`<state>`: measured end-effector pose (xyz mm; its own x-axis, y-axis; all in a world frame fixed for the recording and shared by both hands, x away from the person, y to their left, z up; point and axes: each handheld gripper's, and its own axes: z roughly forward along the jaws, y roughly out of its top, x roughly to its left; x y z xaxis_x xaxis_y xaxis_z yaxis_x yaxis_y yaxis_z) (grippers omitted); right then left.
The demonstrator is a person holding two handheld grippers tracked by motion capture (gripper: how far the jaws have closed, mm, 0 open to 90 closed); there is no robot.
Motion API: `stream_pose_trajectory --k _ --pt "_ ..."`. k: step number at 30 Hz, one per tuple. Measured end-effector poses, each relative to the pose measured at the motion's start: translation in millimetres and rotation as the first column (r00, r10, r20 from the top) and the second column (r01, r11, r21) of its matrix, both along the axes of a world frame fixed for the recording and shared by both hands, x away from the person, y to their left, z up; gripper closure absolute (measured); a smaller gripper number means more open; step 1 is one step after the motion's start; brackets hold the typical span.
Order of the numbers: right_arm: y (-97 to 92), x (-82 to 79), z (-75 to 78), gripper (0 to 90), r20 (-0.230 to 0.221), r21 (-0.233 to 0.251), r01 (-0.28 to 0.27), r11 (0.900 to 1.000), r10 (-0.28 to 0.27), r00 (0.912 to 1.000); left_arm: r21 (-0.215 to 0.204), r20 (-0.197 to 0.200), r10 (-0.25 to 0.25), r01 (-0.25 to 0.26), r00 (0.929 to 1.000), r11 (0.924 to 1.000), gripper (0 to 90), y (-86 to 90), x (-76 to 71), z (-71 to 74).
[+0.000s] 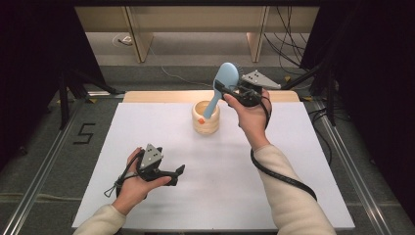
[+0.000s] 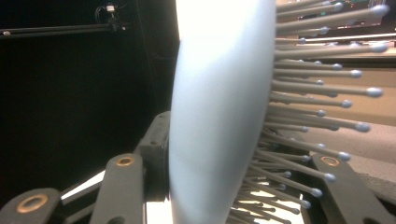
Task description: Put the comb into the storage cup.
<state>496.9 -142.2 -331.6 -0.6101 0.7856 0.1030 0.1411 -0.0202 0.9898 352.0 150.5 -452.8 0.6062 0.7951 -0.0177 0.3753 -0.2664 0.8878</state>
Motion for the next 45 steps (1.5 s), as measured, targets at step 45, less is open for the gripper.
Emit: stream_pose_trajectory --k 45 --pt "2.8 20.0 -10.3 50.8 0.002 -0.005 0.06 0.9982 -0.06 0.9982 -0.004 0.0 0.002 -0.002 1.0 1.0 0.4 -0.2 -0.1 0.3"
